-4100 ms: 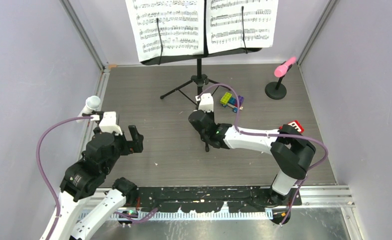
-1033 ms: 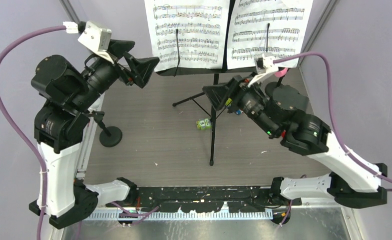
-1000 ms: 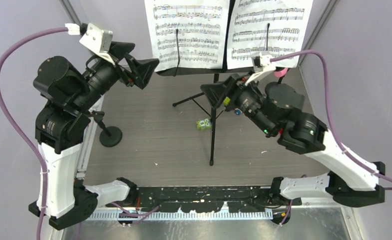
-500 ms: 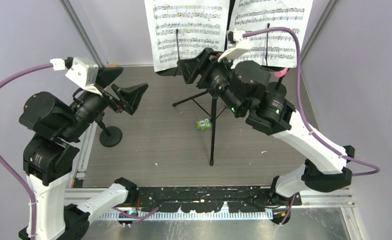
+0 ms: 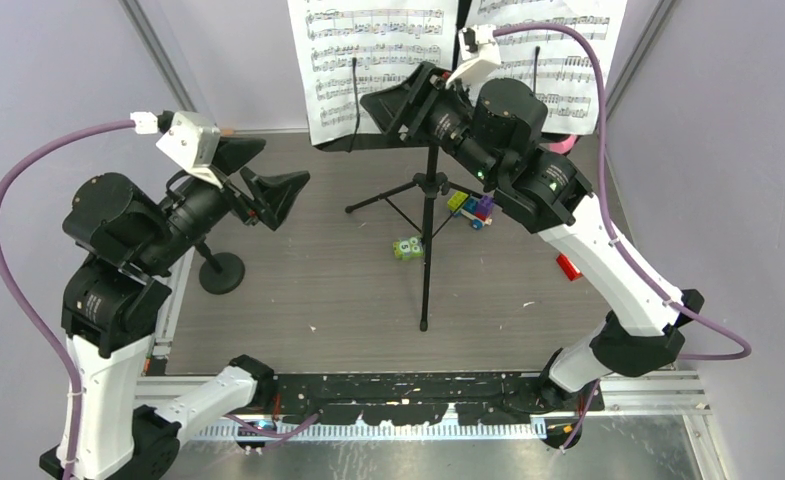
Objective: Pack up the instrument practice props
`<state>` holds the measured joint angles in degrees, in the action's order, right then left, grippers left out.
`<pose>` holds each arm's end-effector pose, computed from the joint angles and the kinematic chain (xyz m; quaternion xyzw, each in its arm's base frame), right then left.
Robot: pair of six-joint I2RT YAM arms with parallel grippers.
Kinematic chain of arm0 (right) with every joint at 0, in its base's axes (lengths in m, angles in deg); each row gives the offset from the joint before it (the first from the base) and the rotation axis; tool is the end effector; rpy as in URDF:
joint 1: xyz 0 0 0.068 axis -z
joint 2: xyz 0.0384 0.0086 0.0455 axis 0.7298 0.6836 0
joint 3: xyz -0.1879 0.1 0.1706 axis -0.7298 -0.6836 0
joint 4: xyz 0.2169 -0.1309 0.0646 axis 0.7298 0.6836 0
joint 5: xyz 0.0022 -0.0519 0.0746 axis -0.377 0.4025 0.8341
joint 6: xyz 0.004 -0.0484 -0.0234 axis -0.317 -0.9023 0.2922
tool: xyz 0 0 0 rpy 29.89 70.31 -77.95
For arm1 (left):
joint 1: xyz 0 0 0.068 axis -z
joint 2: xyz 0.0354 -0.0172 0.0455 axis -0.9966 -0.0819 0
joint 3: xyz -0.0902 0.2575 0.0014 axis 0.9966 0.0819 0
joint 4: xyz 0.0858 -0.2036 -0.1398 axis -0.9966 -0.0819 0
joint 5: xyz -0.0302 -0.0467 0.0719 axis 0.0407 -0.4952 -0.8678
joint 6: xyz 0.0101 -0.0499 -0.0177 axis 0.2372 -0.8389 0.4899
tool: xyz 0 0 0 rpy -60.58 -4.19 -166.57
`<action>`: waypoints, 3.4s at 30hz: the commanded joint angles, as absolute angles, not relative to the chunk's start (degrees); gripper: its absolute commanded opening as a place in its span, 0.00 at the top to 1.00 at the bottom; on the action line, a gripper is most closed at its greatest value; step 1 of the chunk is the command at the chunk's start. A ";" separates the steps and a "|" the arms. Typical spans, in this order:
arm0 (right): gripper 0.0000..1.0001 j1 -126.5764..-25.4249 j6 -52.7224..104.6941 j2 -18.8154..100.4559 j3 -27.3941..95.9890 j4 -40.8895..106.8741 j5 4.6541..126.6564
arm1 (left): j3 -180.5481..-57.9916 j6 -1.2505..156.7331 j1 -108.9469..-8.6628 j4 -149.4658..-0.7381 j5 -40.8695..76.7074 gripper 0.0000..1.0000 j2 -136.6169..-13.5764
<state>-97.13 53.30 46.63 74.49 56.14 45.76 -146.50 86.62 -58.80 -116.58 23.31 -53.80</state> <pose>0.1971 0.2254 0.5580 -0.0161 0.6749 0.4398 0.5923 0.0884 -0.0535 0.5549 0.2235 0.6324 -0.2630 0.6935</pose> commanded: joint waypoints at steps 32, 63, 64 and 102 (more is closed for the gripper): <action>0.92 -96.80 51.00 46.94 72.06 45.27 56.23 | -157.12 82.93 -59.03 -100.51 19.99 0.28 -66.21; 0.92 -96.75 50.28 44.51 69.94 45.58 56.57 | -158.13 83.34 -59.13 -98.13 18.88 0.69 -70.41; 0.92 -96.79 50.28 44.51 69.93 45.55 56.59 | -158.03 83.34 -59.08 -98.04 18.88 0.73 -70.32; 0.92 -96.78 48.18 41.91 64.84 40.61 52.98 | -148.83 87.73 -59.05 -107.10 3.32 1.00 -54.67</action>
